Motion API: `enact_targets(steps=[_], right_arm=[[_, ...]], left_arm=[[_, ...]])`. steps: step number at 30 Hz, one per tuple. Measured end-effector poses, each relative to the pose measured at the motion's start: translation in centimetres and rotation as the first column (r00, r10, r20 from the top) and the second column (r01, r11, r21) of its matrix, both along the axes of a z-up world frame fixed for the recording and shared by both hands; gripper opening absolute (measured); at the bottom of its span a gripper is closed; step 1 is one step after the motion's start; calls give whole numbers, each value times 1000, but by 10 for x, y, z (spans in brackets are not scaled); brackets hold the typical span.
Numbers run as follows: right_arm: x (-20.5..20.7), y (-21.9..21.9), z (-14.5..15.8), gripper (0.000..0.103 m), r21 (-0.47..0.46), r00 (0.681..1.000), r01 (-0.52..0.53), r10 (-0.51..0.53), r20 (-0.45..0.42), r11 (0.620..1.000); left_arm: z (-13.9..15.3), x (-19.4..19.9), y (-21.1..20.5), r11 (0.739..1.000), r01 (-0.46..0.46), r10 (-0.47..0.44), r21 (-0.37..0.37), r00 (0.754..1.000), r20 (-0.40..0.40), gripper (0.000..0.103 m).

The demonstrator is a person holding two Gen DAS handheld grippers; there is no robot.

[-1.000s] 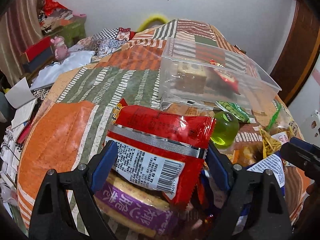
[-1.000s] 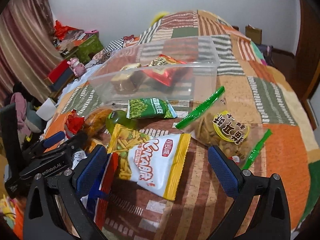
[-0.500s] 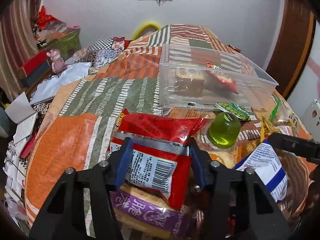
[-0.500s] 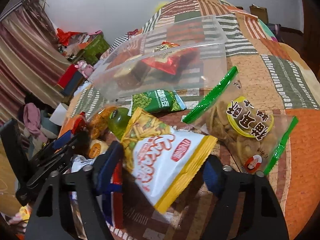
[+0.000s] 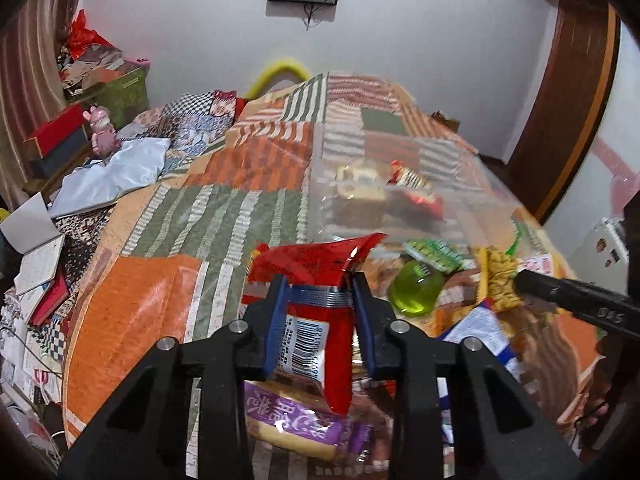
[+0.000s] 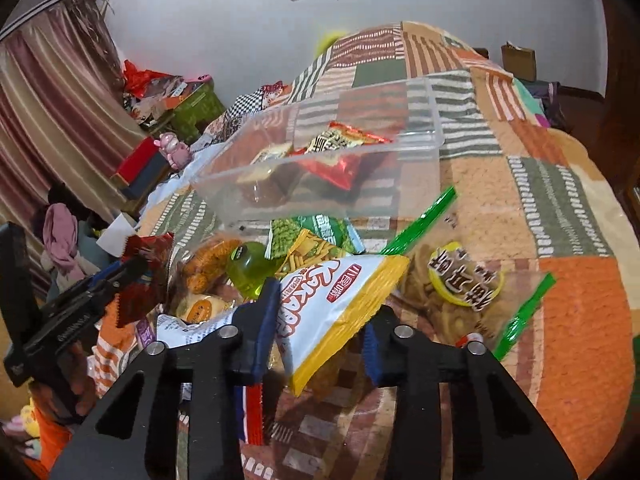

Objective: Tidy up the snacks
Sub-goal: 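Lift both bags over the clear box and release them inside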

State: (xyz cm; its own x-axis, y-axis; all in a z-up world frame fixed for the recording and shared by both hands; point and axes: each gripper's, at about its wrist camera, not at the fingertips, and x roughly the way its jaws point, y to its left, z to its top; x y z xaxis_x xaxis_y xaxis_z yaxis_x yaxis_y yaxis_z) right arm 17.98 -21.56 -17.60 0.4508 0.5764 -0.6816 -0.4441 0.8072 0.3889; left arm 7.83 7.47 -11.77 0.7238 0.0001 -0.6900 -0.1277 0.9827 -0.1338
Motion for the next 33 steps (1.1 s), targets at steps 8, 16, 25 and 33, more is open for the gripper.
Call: enact_targets(steps=[8,16,25,33], right_arm=[[0,-4,11,30,10,999,10,-11,37,1000],[1,-3,9,30,12,1000,0,0,31,1000],[0,2,7,30,12,1000,-8,8,24,1000],[-1,0,7,30,14,1000,-13,13,19,1000]], left_arm=[[17,0,-4,999,29,-28,-35,999,29,16],[2,2,34,993,-81,79,-82,997,-26,18],[-10,3,55,988,-103,96,-111,993,-61,51],[-14,11,50,989,-145,146,13,987,-62,66]])
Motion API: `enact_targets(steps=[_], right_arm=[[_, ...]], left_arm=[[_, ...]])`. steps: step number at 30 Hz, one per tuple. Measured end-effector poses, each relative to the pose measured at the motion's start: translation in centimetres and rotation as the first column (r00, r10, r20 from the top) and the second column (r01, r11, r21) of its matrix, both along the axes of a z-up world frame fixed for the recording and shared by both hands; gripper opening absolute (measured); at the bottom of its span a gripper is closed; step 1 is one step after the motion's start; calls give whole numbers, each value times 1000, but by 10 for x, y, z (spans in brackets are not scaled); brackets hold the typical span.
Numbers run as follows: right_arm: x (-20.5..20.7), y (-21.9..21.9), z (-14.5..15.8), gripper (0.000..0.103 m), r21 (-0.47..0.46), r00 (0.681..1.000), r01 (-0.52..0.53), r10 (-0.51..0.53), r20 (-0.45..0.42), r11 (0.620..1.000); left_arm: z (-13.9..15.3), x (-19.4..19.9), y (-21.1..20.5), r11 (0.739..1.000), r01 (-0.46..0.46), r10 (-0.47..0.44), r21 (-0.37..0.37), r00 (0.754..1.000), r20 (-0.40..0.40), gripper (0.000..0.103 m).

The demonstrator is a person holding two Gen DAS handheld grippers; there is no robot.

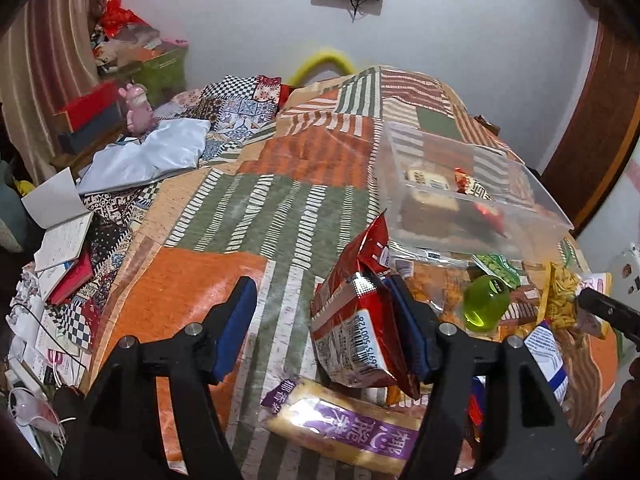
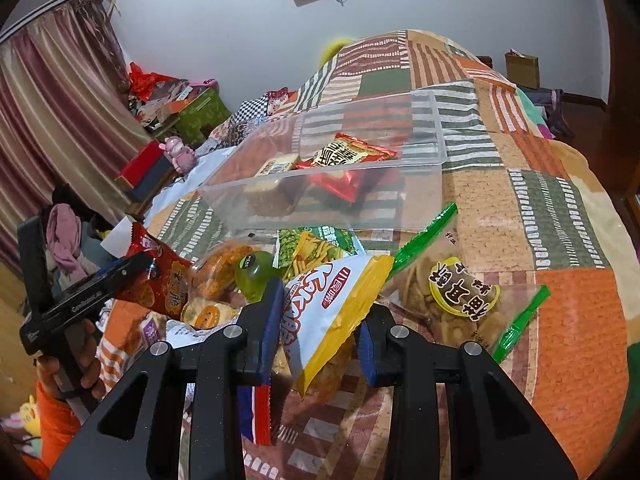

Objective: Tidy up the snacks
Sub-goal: 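Lift both bags over the clear box and release them inside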

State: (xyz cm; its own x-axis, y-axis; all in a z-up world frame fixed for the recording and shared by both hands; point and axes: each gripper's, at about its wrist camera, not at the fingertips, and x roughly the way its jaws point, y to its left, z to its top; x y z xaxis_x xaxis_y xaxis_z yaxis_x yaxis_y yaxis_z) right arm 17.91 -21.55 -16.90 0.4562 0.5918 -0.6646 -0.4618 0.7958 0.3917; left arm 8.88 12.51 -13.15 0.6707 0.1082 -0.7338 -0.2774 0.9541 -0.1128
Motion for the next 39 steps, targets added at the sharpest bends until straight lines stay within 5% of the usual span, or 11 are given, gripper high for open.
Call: enact_targets(steps=[5,12,15,16,17,34,39], right_arm=[[-1,0,0,30,4,1000,2,-2,-5,1000],[-2,-1,-2,30,4,1000,2,-2,-8,1000],[-2,-1,-2,31,5,1000,3,-3,-10,1000],[-2,-1,-2,31,4,1000,2,-2,-10,1000],[-2,-1,-2,31,4,1000,1,-1,-9,1000],[11,7,16,30,-14,998,-23,23,62,1000],[21,13,-1,30,-52,999,-38,39,13,998]], left_arm=[[7,-3,6,993,31,-29,-113,999,19,64],[-4,10,-27,995,90,-89,38,996,-31,64],[-23,23,-17,999,53,-54,-5,995,-83,41],[-30,26,-11,999,35,-38,-30,995,-97,25],[-34,27,-7,999,22,-26,-41,994,-103,23],[19,22,-22,996,85,-83,-40,995,58,23],[31,30,-34,992,121,-117,-30,989,88,23]])
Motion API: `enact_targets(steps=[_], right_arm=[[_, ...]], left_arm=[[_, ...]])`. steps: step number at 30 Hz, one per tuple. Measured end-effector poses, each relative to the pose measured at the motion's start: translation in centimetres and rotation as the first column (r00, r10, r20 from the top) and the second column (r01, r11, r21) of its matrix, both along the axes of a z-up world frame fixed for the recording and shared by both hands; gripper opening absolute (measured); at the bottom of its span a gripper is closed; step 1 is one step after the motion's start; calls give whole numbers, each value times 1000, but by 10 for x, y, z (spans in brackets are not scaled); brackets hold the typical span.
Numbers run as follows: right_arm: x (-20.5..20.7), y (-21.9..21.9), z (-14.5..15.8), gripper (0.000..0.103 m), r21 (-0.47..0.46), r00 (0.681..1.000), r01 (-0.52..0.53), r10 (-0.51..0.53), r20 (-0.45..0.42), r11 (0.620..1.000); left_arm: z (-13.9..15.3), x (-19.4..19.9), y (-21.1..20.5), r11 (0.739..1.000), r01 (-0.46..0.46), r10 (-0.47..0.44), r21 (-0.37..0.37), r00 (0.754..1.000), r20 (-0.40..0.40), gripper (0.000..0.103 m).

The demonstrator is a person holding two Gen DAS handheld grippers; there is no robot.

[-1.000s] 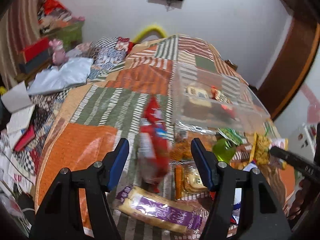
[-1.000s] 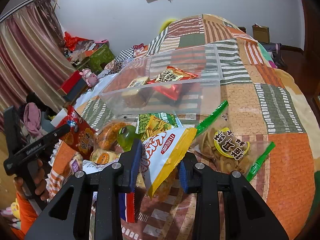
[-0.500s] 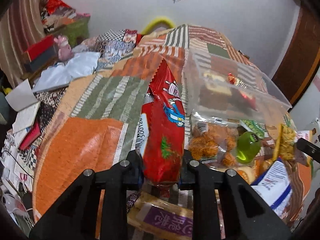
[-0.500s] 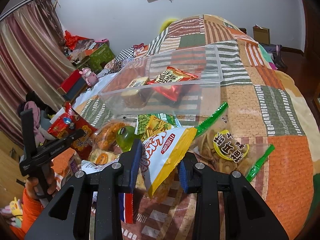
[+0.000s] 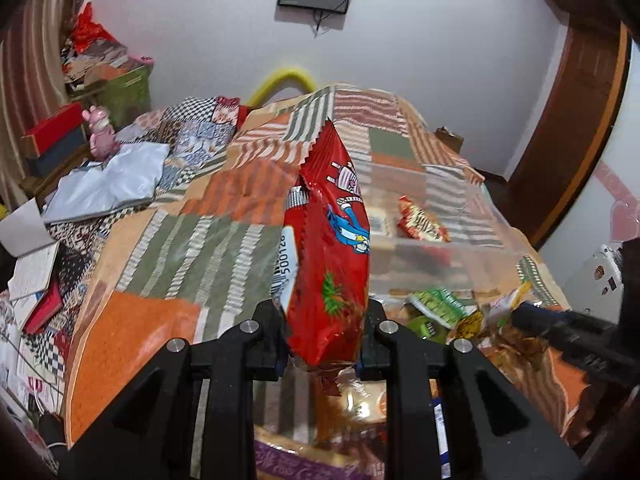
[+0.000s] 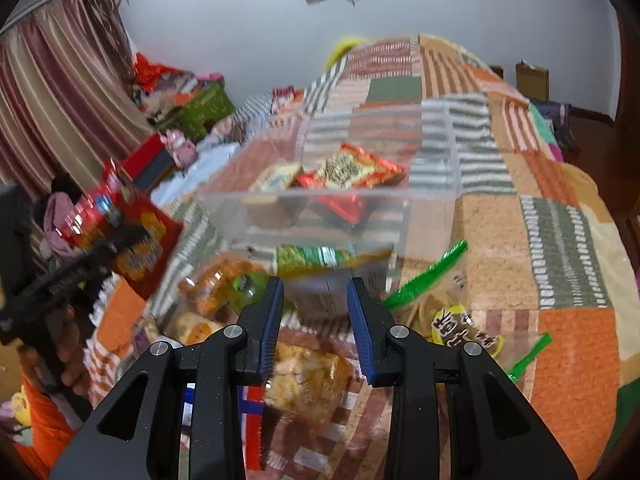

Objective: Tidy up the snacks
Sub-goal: 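Lift both bags over the clear box and release them inside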

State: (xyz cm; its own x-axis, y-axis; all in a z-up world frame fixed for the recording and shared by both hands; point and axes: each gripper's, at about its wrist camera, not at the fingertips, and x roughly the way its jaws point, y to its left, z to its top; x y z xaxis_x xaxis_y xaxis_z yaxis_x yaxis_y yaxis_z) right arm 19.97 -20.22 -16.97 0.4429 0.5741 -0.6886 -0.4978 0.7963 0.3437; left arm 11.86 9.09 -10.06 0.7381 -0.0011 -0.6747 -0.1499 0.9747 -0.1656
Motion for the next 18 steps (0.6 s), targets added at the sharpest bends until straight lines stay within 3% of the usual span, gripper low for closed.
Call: enact_targets(steps=[4,6,10,16,18], right_arm=[[1,5,-11,34,-50,1000,2,-3,-15,999],[3,5,-14,54,-58,1000,11,-12,-23,998],[9,4,-15,68,-39,999,26,-27,-28,999],[12,14,-21,70,-65,1000,11,-12,-12,998],[12,15,-22,63,-76,1000,24,-23,3,997]], left_arm=[[6,6,-5,1000,20,-20,-1,1000,19,23],[8,10,-9,1000,30,-30,-1,999,26,23],[10,16,-12,999,40,-40,-3,999,36,23],[6,25,-13,999,41,-41,-18,999,34,23],[6,27,-12,999,42,-41,-22,998,38,23]])
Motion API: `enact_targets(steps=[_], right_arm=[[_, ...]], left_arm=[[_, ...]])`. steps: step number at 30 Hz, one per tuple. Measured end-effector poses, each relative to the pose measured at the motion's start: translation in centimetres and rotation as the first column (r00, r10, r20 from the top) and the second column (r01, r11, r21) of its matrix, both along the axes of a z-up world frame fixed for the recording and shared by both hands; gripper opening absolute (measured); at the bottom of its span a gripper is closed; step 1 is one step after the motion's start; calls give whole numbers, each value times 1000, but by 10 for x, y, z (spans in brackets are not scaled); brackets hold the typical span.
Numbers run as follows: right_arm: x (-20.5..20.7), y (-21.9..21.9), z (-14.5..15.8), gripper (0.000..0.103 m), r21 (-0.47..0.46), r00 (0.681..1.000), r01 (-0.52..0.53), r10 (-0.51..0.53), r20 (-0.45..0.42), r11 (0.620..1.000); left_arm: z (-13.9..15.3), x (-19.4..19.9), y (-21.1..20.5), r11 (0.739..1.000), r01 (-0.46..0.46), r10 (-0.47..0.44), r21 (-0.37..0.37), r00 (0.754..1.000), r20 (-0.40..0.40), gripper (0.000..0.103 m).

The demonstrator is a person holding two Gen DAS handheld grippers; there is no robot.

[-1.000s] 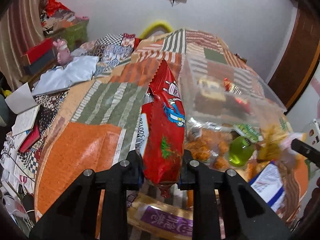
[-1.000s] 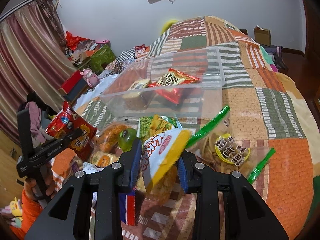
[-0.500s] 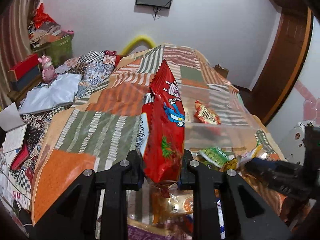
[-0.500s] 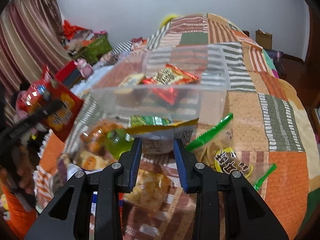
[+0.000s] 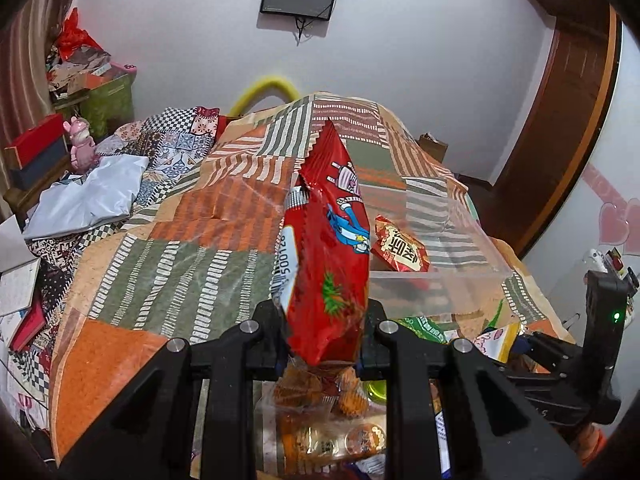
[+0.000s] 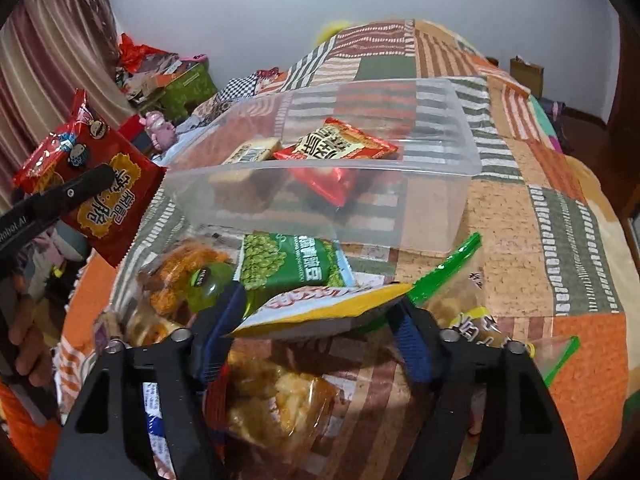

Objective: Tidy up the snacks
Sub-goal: 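Lift both bags over the clear box and release them inside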

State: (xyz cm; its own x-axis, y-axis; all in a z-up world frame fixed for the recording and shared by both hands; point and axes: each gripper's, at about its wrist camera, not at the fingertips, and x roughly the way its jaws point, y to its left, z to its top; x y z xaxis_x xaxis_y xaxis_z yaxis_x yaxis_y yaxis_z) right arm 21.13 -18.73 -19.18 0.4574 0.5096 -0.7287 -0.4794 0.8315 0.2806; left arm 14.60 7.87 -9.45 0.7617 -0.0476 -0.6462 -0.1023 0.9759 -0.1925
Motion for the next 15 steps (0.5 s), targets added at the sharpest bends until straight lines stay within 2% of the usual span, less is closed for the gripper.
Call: enact_targets(steps=[9,15], right_arm=[[3,-11,7,49,44,1000,14,-14,12,999],[0,-19,35,49,96,997,12,-20,77,995]], left_arm=[[12,6,-5,1000,17,-17,6,999,38,23],[23,17,-12,999,39,-40,14,997,65,23]])
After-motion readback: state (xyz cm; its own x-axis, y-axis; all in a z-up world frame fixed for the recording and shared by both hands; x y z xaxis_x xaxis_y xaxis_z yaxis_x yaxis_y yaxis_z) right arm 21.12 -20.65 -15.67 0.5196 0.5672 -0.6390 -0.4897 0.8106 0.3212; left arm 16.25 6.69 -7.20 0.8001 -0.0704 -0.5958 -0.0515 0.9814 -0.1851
